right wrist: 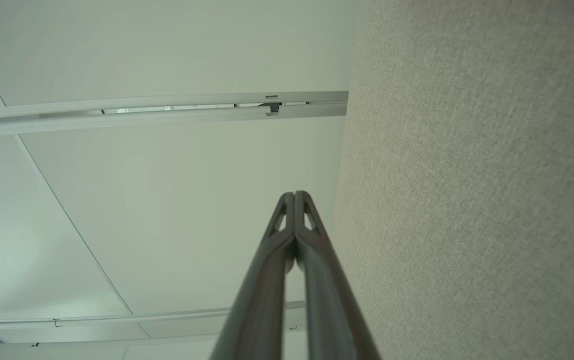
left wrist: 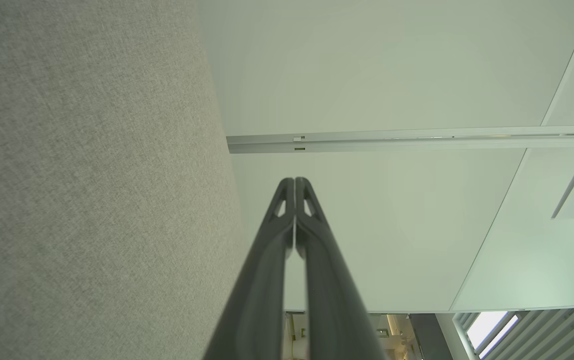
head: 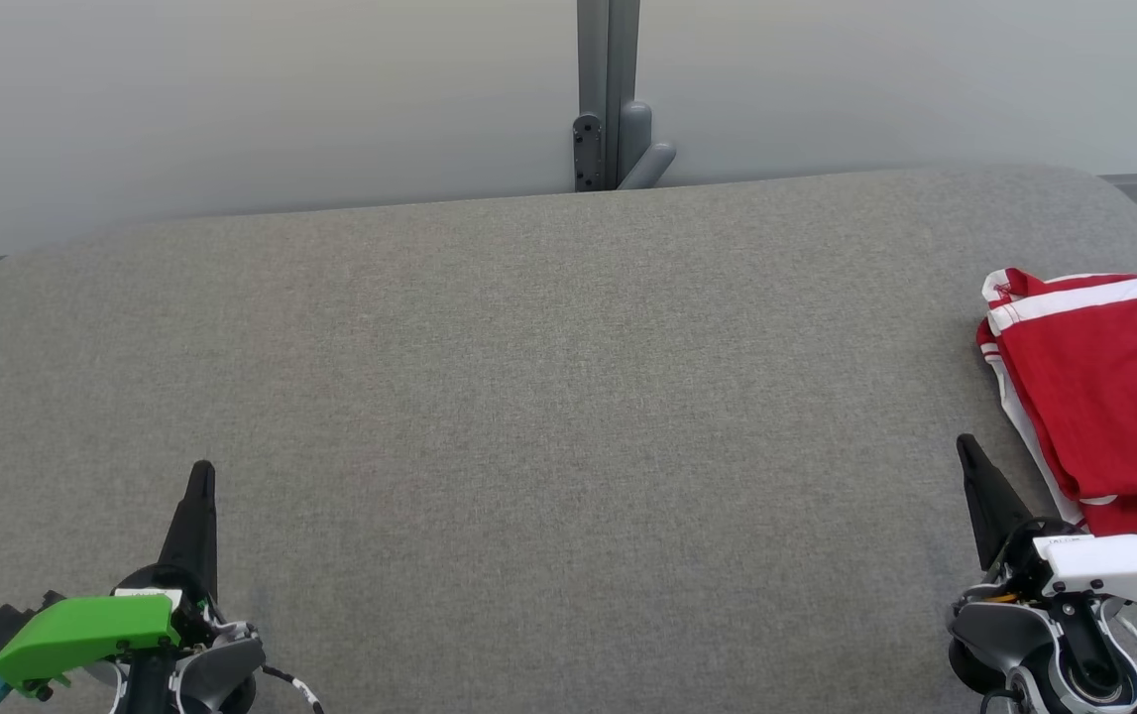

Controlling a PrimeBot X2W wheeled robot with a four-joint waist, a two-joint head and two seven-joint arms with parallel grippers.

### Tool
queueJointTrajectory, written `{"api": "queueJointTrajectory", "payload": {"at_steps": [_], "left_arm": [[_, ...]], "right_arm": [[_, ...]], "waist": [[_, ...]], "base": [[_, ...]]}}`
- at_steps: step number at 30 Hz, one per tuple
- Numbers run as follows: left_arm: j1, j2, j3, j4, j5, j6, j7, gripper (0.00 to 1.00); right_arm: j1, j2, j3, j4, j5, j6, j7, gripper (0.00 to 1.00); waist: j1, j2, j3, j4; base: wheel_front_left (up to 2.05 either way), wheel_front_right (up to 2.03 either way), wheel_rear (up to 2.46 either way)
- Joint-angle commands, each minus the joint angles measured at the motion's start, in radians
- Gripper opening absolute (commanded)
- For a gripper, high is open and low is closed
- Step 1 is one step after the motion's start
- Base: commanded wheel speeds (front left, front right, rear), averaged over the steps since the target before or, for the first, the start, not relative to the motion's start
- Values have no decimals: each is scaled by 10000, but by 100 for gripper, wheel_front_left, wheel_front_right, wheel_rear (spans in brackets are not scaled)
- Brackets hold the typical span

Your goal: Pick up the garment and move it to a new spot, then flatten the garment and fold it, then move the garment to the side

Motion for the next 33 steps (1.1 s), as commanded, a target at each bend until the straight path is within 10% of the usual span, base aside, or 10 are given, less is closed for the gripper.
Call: {"api": "queueJointTrajectory", "payload": {"at_steps": [1,33], "left_arm": [[-146,69,30,-18,-1,-41,11,0],[-144,70,29,-19,-2,-41,10,0]], "right_arm": [[-81,-46,-25,-31,73,4,70,0],[-81,-46,-24,-31,74,4,69,0]], "waist": [[0,0,0,0],[0,0,0,0]], "base": [[0,0,0],[0,0,0]]}}
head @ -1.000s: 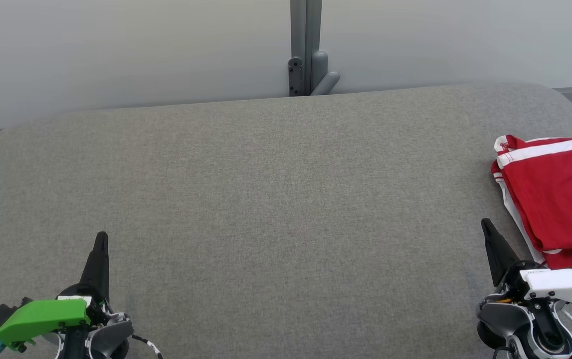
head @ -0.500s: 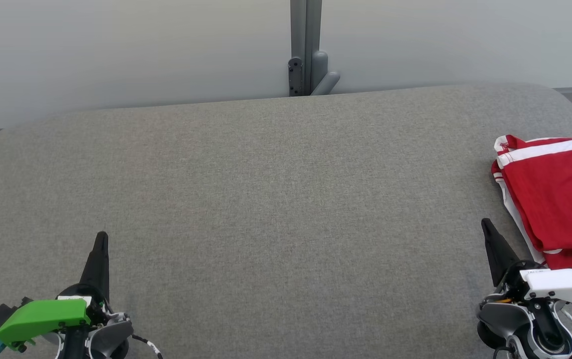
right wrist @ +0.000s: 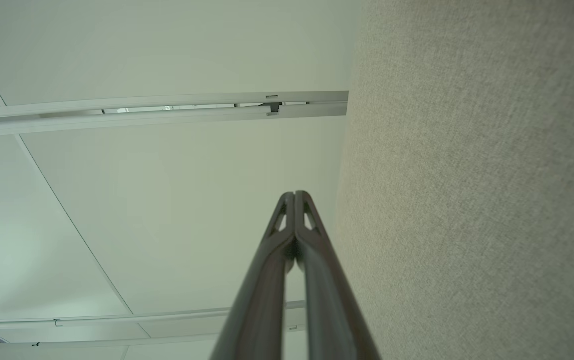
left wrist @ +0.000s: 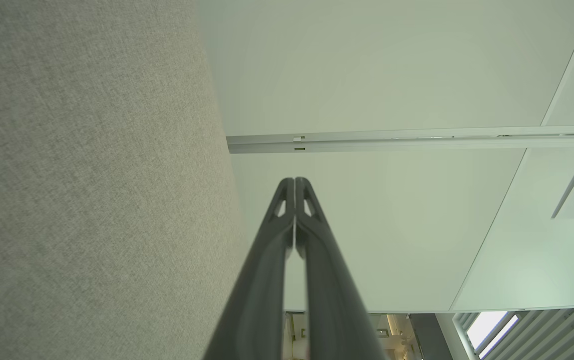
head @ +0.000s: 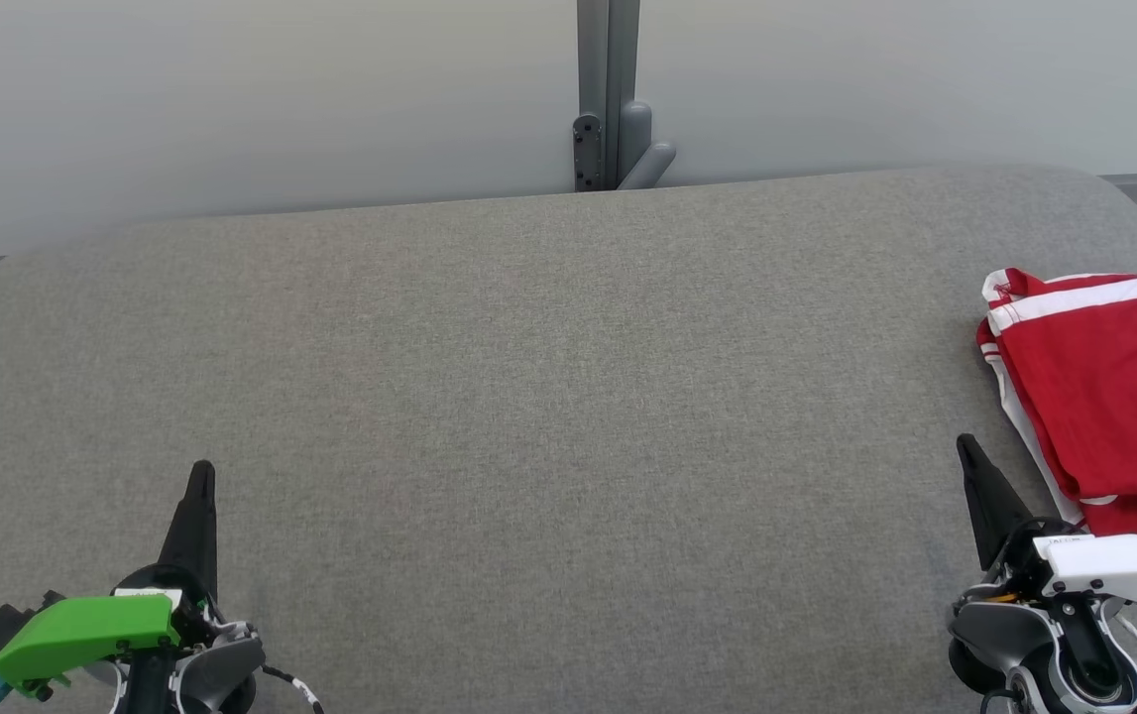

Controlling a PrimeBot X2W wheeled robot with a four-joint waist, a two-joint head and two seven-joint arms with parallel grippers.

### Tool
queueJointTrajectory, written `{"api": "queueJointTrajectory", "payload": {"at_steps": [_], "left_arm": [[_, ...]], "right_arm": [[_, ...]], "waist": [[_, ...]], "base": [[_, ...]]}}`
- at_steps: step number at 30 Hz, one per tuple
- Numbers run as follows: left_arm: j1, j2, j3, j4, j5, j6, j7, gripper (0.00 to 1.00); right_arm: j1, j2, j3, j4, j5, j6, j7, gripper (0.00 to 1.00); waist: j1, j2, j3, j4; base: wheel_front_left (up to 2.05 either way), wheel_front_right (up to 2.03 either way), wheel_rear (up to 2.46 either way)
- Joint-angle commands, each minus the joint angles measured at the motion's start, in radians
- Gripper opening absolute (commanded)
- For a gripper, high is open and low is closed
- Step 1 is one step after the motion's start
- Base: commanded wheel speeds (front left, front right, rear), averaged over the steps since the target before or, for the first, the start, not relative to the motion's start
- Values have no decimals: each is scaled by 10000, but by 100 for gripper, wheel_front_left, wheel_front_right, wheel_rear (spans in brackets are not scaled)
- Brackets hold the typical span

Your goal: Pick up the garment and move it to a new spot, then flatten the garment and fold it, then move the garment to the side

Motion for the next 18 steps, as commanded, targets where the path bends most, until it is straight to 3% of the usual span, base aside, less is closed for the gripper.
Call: {"api": "queueJointTrajectory", "payload": {"at_steps": [1,18], "left_arm": [[-143,70,29,-17,0,-41,10,0],[-143,70,28,-18,2,-41,9,0]], "right_arm": [[-80,-46,-24,-31,74,4,69,0],[-79,-46,-24,-31,74,4,69,0]], "waist": [[0,0,0,0],[0,0,0,0]], "base": [[0,0,0],[0,0,0]]}}
